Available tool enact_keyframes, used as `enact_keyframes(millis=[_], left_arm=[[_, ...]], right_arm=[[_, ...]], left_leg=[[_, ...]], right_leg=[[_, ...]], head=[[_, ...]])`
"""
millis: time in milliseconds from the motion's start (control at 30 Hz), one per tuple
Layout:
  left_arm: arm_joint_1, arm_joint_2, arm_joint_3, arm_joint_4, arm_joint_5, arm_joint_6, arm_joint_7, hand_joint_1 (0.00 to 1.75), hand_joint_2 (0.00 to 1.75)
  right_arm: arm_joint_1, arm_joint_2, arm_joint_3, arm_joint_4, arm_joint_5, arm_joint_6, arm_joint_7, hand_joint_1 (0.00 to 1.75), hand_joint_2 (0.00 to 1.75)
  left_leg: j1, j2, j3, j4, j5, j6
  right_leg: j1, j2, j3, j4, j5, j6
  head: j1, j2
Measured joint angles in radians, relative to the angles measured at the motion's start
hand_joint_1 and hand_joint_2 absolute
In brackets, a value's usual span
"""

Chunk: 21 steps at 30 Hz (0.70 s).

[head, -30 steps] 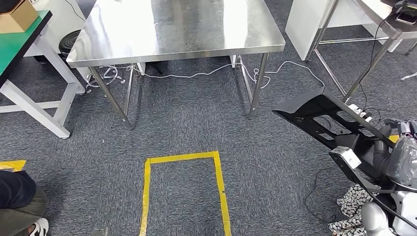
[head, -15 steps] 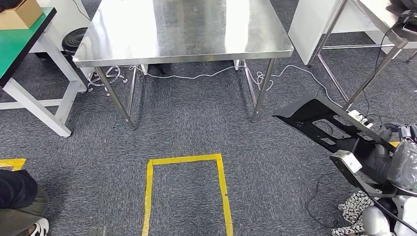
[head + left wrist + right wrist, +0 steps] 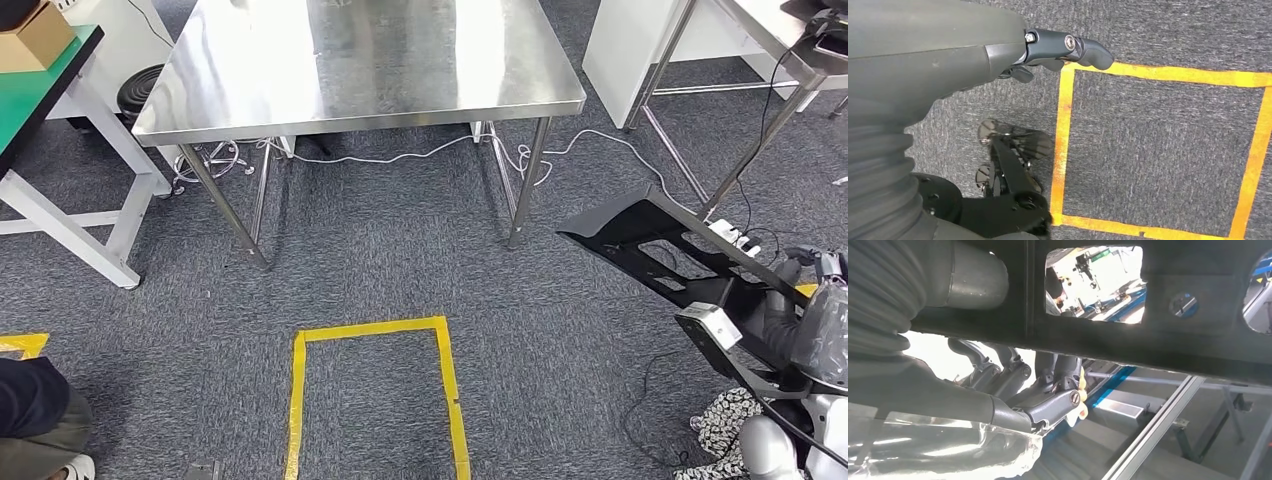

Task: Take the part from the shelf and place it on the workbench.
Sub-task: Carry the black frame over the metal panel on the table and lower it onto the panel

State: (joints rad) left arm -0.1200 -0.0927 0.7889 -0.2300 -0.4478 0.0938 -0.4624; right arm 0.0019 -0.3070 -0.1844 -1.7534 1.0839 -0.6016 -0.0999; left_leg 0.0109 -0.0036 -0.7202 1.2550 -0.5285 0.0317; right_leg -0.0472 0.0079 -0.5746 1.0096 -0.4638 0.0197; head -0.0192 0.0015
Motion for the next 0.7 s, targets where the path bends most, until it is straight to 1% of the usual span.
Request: enact_keyframes(millis=[33,67,100,133,200,233,267,300,333,367,400,433,467,500,533,567,600,633,667,700], left_arm=[[0.000,0.000,0.000,0.000,-0.001,0.000,0.001,0.00,1.75],[-0.001,0.002,0.000,0.000,-0.001,0.000,0.002,0.00,1.75],[-0.001,0.004,0.000,0.000,-0.001,0.001,0.003,0.00,1.75],[-0.002,0.005,0.000,0.000,-0.001,0.002,0.004,0.00,1.75],[-0.002,0.007,0.000,0.000,0.000,0.005,0.005,0.00,1.75],[-0.002,0.007,0.000,-0.001,0.001,0.007,0.005,0.00,1.75],[-0.002,0.005,0.000,-0.001,0.001,0.008,0.005,0.00,1.75],[-0.002,0.004,0.001,-0.001,0.001,0.008,0.004,0.00,1.75],[-0.001,0.003,0.001,-0.001,0.001,0.008,0.004,0.00,1.75],[-0.002,0.001,0.001,-0.001,0.001,0.008,0.004,0.00,1.75],[-0.002,0.000,0.001,-0.001,0.001,0.008,0.004,0.00,1.75],[-0.001,-0.001,0.001,-0.001,0.001,0.008,0.004,0.00,1.75],[0.000,-0.002,0.001,-0.001,0.001,0.008,0.004,0.00,1.75],[0.000,-0.003,0.001,-0.001,0.001,0.008,0.004,0.00,1.75],[0.001,-0.004,0.001,-0.001,0.001,0.008,0.004,0.00,1.75],[0.001,-0.004,0.001,-0.001,0.000,0.008,0.004,0.00,1.75],[0.000,-0.005,0.001,-0.001,-0.002,0.008,0.005,0.00,1.75],[0.000,-0.005,0.001,-0.001,-0.002,0.009,0.005,0.00,1.75],[0.000,-0.005,0.001,-0.001,-0.003,0.009,0.005,0.00,1.75],[0.001,-0.004,0.001,-0.001,-0.004,0.010,0.006,0.00,1.75]], right_arm=[[0.001,0.000,-0.002,-0.001,-0.004,0.000,-0.001,1.75,1.75],[0.001,-0.001,-0.004,-0.003,-0.008,0.000,-0.003,1.75,1.75],[0.002,-0.002,-0.006,-0.004,-0.013,0.001,-0.005,1.75,1.75],[0.003,-0.002,-0.007,-0.004,-0.017,0.001,-0.008,1.75,1.75],[0.003,-0.005,-0.010,-0.004,-0.024,0.003,-0.014,1.75,1.75],[0.002,-0.006,-0.011,-0.004,-0.026,0.004,-0.017,1.75,1.75],[0.000,-0.009,-0.012,-0.003,-0.027,0.004,-0.019,1.75,1.75],[-0.004,-0.012,-0.013,-0.002,-0.028,0.004,-0.020,1.75,1.75],[-0.007,-0.014,-0.014,-0.001,-0.028,0.004,-0.021,1.75,1.75],[-0.009,-0.016,-0.015,0.001,-0.028,0.004,-0.021,1.75,1.75],[-0.010,-0.016,-0.015,0.003,-0.029,0.004,-0.021,1.75,1.75],[-0.009,-0.016,-0.016,0.005,-0.029,0.004,-0.021,1.75,1.75],[-0.008,-0.017,-0.016,0.007,-0.028,0.004,-0.021,1.75,1.75],[-0.007,-0.017,-0.017,0.009,-0.028,0.004,-0.021,1.75,1.75],[-0.007,-0.017,-0.018,0.010,-0.028,0.004,-0.021,1.75,1.75],[-0.007,-0.018,-0.019,0.010,-0.028,0.004,-0.021,1.75,1.75],[-0.006,-0.018,-0.020,0.010,-0.029,0.004,-0.021,1.75,1.75],[-0.004,-0.019,-0.020,0.010,-0.029,0.004,-0.021,1.75,1.75],[-0.001,-0.019,-0.020,0.009,-0.030,0.004,-0.021,1.75,1.75],[0.002,-0.019,-0.021,0.009,-0.031,0.003,-0.021,1.75,1.75]], left_leg=[[-0.001,-0.001,0.032,-0.074,0.045,0.009],[-0.004,0.000,0.064,-0.145,0.078,0.018],[-0.009,0.001,0.088,-0.197,0.097,0.027],[-0.013,0.002,0.101,-0.224,0.103,0.033],[-0.023,0.005,0.108,-0.239,0.100,0.041],[-0.022,0.006,0.118,-0.254,0.106,0.045],[-0.023,0.007,0.132,-0.274,0.113,0.051],[-0.022,0.007,0.146,-0.294,0.121,0.058],[-0.021,0.008,0.156,-0.307,0.127,0.062],[-0.024,0.008,0.159,-0.312,0.127,0.066],[-0.026,0.007,0.159,-0.312,0.125,0.068],[-0.027,0.005,0.160,-0.311,0.122,0.068],[-0.029,0.003,0.161,-0.309,0.120,0.066],[-0.029,0.001,0.163,-0.306,0.116,0.063],[-0.029,0.000,0.164,-0.300,0.110,0.060],[-0.031,-0.001,0.164,-0.290,0.102,0.054],[-0.034,-0.003,0.162,-0.278,0.092,0.048],[-0.036,-0.003,0.160,-0.268,0.083,0.043],[-0.038,-0.003,0.159,-0.262,0.076,0.039],[-0.038,-0.003,0.158,-0.259,0.073,0.037]], right_leg=[[-0.001,0.002,0.005,-0.001,-0.002,0.002],[0.000,0.003,0.009,-0.003,-0.005,0.003],[0.000,0.004,0.012,-0.006,-0.006,0.006],[-0.001,0.004,0.013,-0.009,-0.006,0.010],[0.001,0.004,0.017,-0.020,-0.005,0.022],[0.004,0.001,0.019,-0.021,-0.006,0.028],[0.009,-0.002,0.014,-0.011,-0.012,0.029],[0.013,-0.005,0.000,0.018,-0.025,0.026],[0.015,-0.008,-0.028,0.071,-0.046,0.020],[0.016,-0.008,-0.066,0.137,-0.072,0.014],[0.015,-0.008,-0.104,0.200,-0.092,0.012],[0.015,-0.008,-0.132,0.239,-0.100,0.015],[0.015,-0.008,-0.142,0.244,-0.093,0.022],[0.015,-0.009,-0.128,0.205,-0.069,0.031],[0.014,-0.009,-0.096,0.135,-0.036,0.041],[0.015,-0.011,-0.061,0.066,-0.007,0.045],[0.016,-0.011,-0.032,0.011,0.014,0.043],[0.017,-0.011,-0.014,-0.018,0.023,0.036],[0.020,-0.011,-0.008,-0.024,0.024,0.026],[0.021,-0.009,-0.006,-0.024,0.023,0.019]], head=[[0.000,0.000],[0.001,0.000],[0.001,0.000],[0.001,0.000],[-0.001,0.000],[0.000,0.000],[0.002,0.000],[0.004,0.000],[0.006,0.000],[0.007,0.000],[0.007,0.000],[0.007,0.000],[0.007,0.000],[0.007,0.000],[0.008,0.000],[0.008,0.000],[0.007,0.000],[0.007,0.000],[0.006,0.000],[0.006,0.000]])
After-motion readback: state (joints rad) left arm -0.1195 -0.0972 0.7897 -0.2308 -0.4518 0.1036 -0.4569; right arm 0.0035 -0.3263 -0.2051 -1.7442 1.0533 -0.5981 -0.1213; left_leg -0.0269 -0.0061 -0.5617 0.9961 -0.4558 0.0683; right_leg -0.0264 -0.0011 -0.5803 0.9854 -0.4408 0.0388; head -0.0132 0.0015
